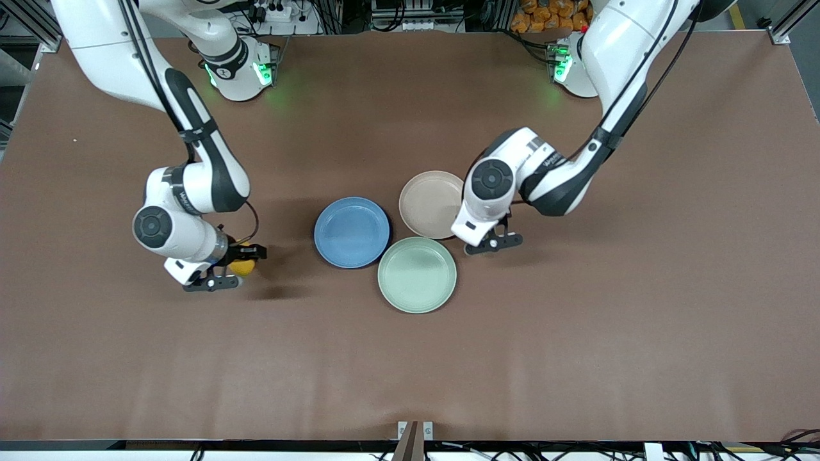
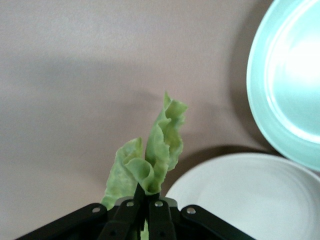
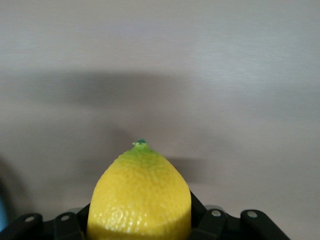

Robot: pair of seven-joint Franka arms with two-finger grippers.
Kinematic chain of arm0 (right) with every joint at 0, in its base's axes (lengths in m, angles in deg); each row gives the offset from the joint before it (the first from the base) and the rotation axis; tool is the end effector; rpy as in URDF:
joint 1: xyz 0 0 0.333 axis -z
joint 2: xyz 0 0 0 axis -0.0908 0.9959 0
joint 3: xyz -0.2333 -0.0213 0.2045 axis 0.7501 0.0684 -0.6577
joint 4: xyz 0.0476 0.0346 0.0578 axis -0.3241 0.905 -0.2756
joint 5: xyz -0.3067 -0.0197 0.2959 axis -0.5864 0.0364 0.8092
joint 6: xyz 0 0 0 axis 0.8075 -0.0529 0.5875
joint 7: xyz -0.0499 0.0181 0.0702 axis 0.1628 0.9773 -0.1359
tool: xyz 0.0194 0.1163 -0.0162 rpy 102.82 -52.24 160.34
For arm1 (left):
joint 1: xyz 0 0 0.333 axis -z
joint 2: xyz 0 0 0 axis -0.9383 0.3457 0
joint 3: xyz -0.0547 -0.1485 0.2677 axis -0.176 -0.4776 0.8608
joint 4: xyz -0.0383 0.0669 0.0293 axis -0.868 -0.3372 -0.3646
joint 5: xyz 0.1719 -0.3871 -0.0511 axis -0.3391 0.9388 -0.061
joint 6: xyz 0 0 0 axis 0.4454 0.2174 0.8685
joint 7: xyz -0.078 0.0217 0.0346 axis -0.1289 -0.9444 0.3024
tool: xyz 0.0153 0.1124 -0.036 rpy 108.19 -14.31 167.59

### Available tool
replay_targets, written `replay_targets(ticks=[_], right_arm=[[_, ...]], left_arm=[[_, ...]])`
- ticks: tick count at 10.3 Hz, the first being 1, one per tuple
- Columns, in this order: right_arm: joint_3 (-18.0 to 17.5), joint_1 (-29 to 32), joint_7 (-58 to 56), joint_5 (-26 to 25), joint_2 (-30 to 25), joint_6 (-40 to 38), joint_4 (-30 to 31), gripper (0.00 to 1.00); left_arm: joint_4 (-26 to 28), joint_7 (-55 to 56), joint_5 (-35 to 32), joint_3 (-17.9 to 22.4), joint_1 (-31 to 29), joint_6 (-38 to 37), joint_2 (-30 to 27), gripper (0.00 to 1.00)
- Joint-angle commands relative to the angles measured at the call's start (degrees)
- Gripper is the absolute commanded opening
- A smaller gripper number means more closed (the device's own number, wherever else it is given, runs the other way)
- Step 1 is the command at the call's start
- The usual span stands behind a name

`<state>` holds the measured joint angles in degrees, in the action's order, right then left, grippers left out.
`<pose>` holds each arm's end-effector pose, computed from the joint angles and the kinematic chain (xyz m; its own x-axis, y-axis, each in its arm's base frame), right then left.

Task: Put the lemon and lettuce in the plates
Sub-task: 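Carry the lettuce toward the cream plate while the right gripper carries the lemon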

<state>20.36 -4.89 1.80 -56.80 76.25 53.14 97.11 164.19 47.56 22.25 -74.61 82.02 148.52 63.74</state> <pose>0.6189 0.1248 0.1850 0.9890 0.1130 -0.0956 0.1070 -0.9921 -0.0653 0.5216 -0.4077 0.2216 0.9779 0.1616 -0.1326 0.1444 -0.9809 -0.1307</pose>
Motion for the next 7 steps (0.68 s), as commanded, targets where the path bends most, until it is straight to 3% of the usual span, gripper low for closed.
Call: replay_targets(ticks=[1, 4, 7], right_arm=[[-4.95, 0.17, 0.56, 0.65, -1.37, -0.65, -0.34, 0.30], [-5.75, -4.29, 0.65, 1.17, -0.93, -0.47, -0.35, 0.31], [-5.40, -11.58, 6.34, 2.41, -0.14, 0.05, -1.58, 0.31]], left_arm=[[0.44, 1.93, 1.76, -2.33, -0.56, -3.54, -2.73, 0.00], [-0.43, 4.21, 6.33, -3.39, -0.56, -4.25, -5.89, 0.00], [-3.33, 8.07, 10.72, -4.10, -0.56, -4.69, -5.64, 0.00]])
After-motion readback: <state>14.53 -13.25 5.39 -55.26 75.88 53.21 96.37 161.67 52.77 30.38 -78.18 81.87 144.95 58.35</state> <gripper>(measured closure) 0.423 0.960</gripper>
